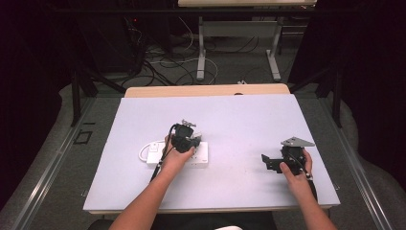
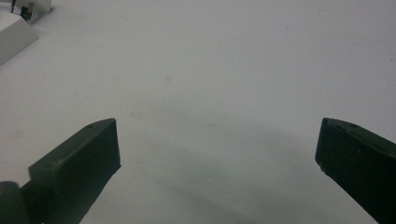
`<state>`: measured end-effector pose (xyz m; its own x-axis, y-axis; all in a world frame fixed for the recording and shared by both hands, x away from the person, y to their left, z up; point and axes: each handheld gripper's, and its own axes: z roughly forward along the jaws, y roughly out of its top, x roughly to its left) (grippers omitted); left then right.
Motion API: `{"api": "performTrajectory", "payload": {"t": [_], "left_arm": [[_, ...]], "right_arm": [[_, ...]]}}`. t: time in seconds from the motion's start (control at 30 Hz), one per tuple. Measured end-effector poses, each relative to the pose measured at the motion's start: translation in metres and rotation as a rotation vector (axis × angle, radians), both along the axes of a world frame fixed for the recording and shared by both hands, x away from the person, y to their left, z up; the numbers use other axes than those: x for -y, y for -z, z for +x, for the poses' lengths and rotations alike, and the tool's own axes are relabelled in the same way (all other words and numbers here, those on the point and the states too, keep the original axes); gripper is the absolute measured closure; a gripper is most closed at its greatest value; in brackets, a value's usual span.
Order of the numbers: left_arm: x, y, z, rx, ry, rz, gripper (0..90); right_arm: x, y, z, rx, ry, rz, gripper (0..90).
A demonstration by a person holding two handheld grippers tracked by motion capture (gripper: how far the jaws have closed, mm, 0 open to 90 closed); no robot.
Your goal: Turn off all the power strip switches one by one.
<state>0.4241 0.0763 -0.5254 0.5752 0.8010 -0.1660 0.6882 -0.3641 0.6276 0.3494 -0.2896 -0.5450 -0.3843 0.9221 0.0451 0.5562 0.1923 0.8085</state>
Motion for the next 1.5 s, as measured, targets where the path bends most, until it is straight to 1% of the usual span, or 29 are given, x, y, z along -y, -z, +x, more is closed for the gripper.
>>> {"api": "performTrajectory", "payload": {"t": [0.2, 0.23, 0.3, 0.4, 0.57, 0.63, 0.77, 0.9, 0.93, 0.97, 1.07, 1.23, 1.27, 1.33, 1.4, 1.5], "left_arm": [[-0.0013, 0.0004, 0.0008, -0.003, 0.003, -0.006, 90.0], [-0.0008, 0.0006, 0.0004, -0.008, -0.005, -0.013, 90.0], [-0.0008, 0.0005, 0.0001, -0.012, -0.009, -0.014, 90.0], [-0.0012, 0.0005, 0.0006, -0.002, 0.003, -0.005, 90.0], [-0.0013, 0.0004, 0.0003, -0.004, 0.0, -0.004, 90.0], [-0.0011, 0.0007, 0.0004, 0.002, 0.003, -0.005, 90.0], [-0.0007, 0.0006, -0.0004, -0.006, -0.009, -0.008, 90.0], [-0.0002, 0.0011, -0.0004, 0.003, 0.004, 0.006, 90.0], [0.0004, 0.0021, -0.0001, -0.004, 0.01, 0.014, 90.0], [0.0007, 0.0025, -0.0003, -0.009, 0.014, 0.003, 90.0], [0.0022, 0.0025, -0.0012, 0.002, 0.009, 0.011, 90.0], [0.0028, 0.0028, -0.0018, 0.003, 0.005, 0.005, 90.0], [0.0027, 0.0026, -0.0018, 0.008, 0.009, 0.012, 90.0], [0.0027, 0.0022, -0.0021, 0.007, 0.009, 0.019, 90.0], [0.0027, 0.003, -0.0025, 0.016, 0.009, 0.014, 90.0], [0.0025, 0.0028, -0.0027, 0.017, 0.007, 0.014, 90.0]], "right_arm": [[-0.0004, 0.0004, 0.0003, -0.002, -0.004, -0.006, 0.0], [-0.0006, 0.0003, 0.0003, -0.002, -0.005, -0.004, 0.0], [-0.0006, 0.0004, 0.0003, -0.002, -0.005, -0.004, 0.0], [-0.0006, 0.0004, 0.0002, -0.003, -0.005, -0.004, 0.0], [-0.0009, 0.0007, 0.0002, -0.004, -0.007, -0.003, 0.0], [-0.0008, 0.0007, 0.0003, -0.004, -0.007, -0.002, 0.0], [-0.0009, 0.0009, 0.0003, -0.004, -0.007, -0.001, 0.0], [-0.001, 0.0007, 0.0, -0.004, -0.007, -0.008, 0.0], [-0.0013, 0.0009, 0.0002, -0.005, -0.009, -0.003, 0.0], [-0.0013, 0.0009, 0.0003, -0.005, -0.009, -0.003, 0.0], [-0.0012, 0.0009, 0.0003, -0.004, -0.008, -0.004, 0.0], [-0.0003, 0.0008, 0.0, -0.003, -0.01, -0.008, 0.0], [-0.0007, 0.0006, -0.0004, -0.005, -0.004, 0.001, 0.0], [0.0005, 0.0005, -0.0006, -0.004, -0.005, -0.002, 0.0], [0.0014, 0.0005, -0.0007, 0.0, -0.004, -0.003, 0.0], [0.0017, 0.0003, -0.0012, 0.002, 0.002, -0.002, 0.0]]}}
